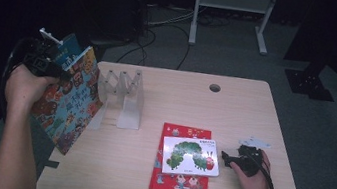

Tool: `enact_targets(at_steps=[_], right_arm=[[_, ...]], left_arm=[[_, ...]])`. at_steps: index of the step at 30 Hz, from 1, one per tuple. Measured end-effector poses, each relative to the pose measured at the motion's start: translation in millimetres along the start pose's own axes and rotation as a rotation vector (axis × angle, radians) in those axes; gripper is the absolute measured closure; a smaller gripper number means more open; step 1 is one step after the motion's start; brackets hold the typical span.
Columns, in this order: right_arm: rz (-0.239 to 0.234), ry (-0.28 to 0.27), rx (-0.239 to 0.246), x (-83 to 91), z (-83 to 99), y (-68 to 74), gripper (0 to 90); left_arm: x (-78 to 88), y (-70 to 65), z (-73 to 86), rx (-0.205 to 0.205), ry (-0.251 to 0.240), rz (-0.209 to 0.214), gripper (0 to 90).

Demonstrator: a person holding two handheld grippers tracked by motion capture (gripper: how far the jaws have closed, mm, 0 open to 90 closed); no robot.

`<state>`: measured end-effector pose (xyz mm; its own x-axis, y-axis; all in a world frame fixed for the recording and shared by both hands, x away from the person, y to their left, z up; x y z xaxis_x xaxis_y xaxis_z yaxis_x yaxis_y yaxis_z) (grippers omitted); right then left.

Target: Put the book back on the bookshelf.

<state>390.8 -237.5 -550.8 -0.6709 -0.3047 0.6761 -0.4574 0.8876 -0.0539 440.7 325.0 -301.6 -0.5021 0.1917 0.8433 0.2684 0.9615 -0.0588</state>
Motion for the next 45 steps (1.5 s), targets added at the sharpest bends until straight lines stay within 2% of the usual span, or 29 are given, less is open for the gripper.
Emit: enact_targets(at_steps=[7, 12, 14, 18, 25, 27, 35, 39, 45], right_arm=[[0.000, 0.001, -0.001, 0.1, 0.0, 0.1, 13.4], [0.000, 0.000, 0.001, 0.0, 0.0, 0.0, 13.4], [0.000, 0.000, 0.000, 0.1, 0.0, 0.0, 13.4], [0.000, 0.001, -0.001, 0.1, 0.0, 0.1, 13.4], [0.000, 0.001, -0.001, 0.1, 0.0, 0.1, 13.4], [0.000, 0.001, -0.001, 0.1, 0.0, 0.1, 13.4], [-0.001, 0.001, -0.001, 0.1, 0.0, 0.1, 13.5], [0.000, 0.000, -0.001, 0.0, 0.0, 0.1, 13.4], [0.000, 0.000, 0.000, 0.0, 0.0, 0.0, 13.4]], left_arm=[[13.3, 1.5, -4.2, -0.014, -0.023, 0.002, 77.7], [37.3, 0.7, -11.1, -0.027, -0.087, 0.002, 78.4], [43.9, -3.5, -12.0, -0.042, -0.101, 0.021, 81.2], [46.4, -14.7, -9.6, -0.081, -0.092, 0.061, 88.1], [34.1, -38.0, -4.1, -0.157, -0.054, 0.121, 89.5], [27.9, -45.1, -1.2, -0.182, -0.029, 0.134, 89.6], [3.4, -64.0, 8.1, -0.227, 0.028, 0.161, 89.4], [-8.4, -75.4, 14.1, -0.279, 0.043, 0.187, 87.1], [-28.1, -85.8, 24.6, -0.303, 0.068, 0.222, 83.6]])
Point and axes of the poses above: each handheld gripper's, and its own axes: x roughly backward along the jaws, z roughly out of its underside, y roughly to its left, the point moved 7 cm from there along -x, roughly forward along the jaws, and after that the axes turned 5 degrees about x, right-handed, at the moved point
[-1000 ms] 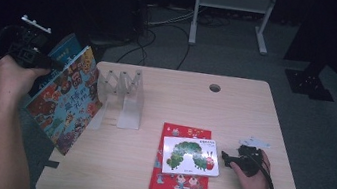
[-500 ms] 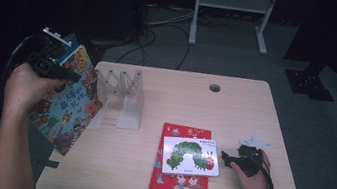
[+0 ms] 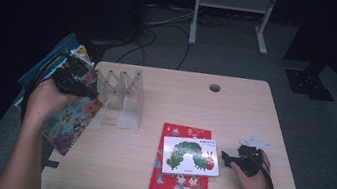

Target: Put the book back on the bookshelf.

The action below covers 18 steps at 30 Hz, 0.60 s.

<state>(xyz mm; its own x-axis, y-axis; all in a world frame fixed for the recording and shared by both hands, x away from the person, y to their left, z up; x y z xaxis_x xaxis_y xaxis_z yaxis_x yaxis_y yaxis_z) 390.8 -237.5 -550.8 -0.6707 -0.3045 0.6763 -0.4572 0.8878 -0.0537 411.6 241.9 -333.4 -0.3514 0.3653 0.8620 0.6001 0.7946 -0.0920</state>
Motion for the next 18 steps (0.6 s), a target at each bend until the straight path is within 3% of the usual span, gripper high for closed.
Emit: enact_targets(at_steps=[6, 13, 18], right_arm=[[0.000, 0.000, -0.001, 0.0, 0.0, 0.0, 13.4], [0.000, 0.000, 0.000, 0.0, 0.0, 0.0, 13.4], [0.000, 0.001, 0.000, 0.1, 0.0, 0.0, 13.4]], left_arm=[[-23.9, -10.6, 8.9, -0.037, 0.012, 0.036, 77.5], [-52.0, -22.6, 18.6, -0.094, -0.035, 0.074, 62.6], [-71.2, -32.0, 26.7, -0.126, -0.043, 0.123, 59.5]])
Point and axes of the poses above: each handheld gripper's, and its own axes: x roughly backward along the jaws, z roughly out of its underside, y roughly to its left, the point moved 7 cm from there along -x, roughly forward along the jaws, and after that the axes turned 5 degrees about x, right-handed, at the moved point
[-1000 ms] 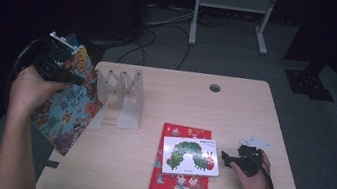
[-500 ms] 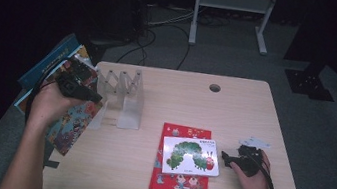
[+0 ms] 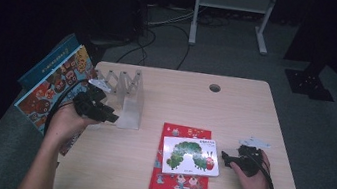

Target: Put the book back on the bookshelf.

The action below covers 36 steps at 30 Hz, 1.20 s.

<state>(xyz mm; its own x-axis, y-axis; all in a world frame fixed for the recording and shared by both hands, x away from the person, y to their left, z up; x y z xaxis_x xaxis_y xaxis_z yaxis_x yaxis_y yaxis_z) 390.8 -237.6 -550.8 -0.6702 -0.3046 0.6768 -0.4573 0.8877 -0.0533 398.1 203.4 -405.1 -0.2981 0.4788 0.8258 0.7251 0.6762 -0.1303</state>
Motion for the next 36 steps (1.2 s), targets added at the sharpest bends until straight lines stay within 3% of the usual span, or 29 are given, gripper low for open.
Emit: enact_targets(at_steps=[5, 10, 14, 21, 23, 25, 26, 36], right_arm=[[0.000, 0.002, -0.002, 0.1, 0.1, 0.2, 13.5], [0.001, 0.002, 0.000, 0.2, 0.2, 0.2, 13.5], [0.002, 0.004, -0.004, 0.4, 0.3, 0.4, 13.4], [0.010, 0.004, -0.009, 0.6, 0.5, 0.3, 13.5], [0.009, 0.001, -0.006, 1.2, 0.6, 0.5, 16.1], [0.003, -0.001, -0.003, 3.8, 0.2, 1.6, 26.2], [0.003, 0.001, -0.003, 5.3, 0.3, 2.1, 27.2], [-0.085, -0.053, -0.006, 22.3, -8.4, 23.6, 31.5]], left_arm=[[-20.0, -6.4, 10.4, -0.070, 0.035, -0.001, 51.9], [-36.6, -11.9, 19.4, -0.085, 0.030, -0.018, 46.4], [-51.6, -14.3, 25.8, -0.063, 0.020, -0.039, 36.5], [-76.9, -24.6, 32.3, -0.112, 0.000, -0.024, 19.2], [-83.6, -26.9, 34.2, -0.123, -0.012, -0.010, 15.8], [-89.4, -28.7, 37.0, -0.127, 0.003, 0.012, 10.3], [-90.3, -29.1, 38.5, -0.141, 0.006, 0.009, 7.9], [-101.1, -28.9, 49.6, -0.119, 0.007, 0.004, 0.0]])
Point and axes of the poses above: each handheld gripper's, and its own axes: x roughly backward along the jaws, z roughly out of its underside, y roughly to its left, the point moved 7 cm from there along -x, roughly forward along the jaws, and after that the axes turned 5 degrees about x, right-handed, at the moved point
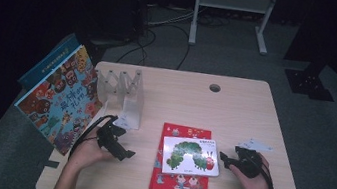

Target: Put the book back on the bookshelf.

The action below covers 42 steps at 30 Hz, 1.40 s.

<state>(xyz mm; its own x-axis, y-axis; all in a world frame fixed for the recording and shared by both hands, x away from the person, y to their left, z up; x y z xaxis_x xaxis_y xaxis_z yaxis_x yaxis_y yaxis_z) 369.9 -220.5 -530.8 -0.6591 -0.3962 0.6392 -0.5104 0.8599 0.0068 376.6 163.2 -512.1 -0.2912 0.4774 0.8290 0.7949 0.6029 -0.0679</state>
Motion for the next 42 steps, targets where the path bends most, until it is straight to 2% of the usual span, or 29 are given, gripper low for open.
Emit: enact_targets(at_steps=[5, 9, 14, 20, 23, 31, 35, 42], right_arm=[[-0.057, -0.029, -0.009, 3.6, -7.6, 16.1, 32.7], [-0.096, -0.017, 0.008, -0.4, -8.3, 30.1, 32.4], [-0.121, 0.001, 0.033, -6.6, -7.1, 42.2, 31.7], [-0.171, 0.010, 0.009, -10.2, -6.2, 50.5, 29.2], [-0.160, 0.012, 0.008, -10.7, -6.8, 51.6, 29.1], [-0.176, 0.001, 0.019, -20.4, -14.3, 62.4, 29.4], [-0.191, 0.012, 0.043, -27.0, -21.0, 67.3, 29.3], [-0.220, 0.014, 0.075, -41.0, -33.1, 72.3, 29.2]], left_arm=[[0.4, 2.8, 3.6, 0.009, 0.002, -0.005, 0.0], [-0.2, 2.8, 5.3, 0.014, 0.011, -0.008, 0.0], [-2.7, 1.3, 6.5, 0.013, 0.024, -0.005, 0.0], [-3.2, -0.8, 4.9, 0.013, 0.009, 0.011, 0.0], [-4.2, -2.6, 4.3, 0.010, 0.012, 0.019, 0.0], [-5.0, -6.2, 2.2, 0.002, 0.011, 0.032, 0.0], [-4.7, -8.4, 0.9, 0.002, -0.001, 0.044, 0.0], [-8.1, -12.9, -1.8, -0.009, 0.006, 0.058, 0.0]])
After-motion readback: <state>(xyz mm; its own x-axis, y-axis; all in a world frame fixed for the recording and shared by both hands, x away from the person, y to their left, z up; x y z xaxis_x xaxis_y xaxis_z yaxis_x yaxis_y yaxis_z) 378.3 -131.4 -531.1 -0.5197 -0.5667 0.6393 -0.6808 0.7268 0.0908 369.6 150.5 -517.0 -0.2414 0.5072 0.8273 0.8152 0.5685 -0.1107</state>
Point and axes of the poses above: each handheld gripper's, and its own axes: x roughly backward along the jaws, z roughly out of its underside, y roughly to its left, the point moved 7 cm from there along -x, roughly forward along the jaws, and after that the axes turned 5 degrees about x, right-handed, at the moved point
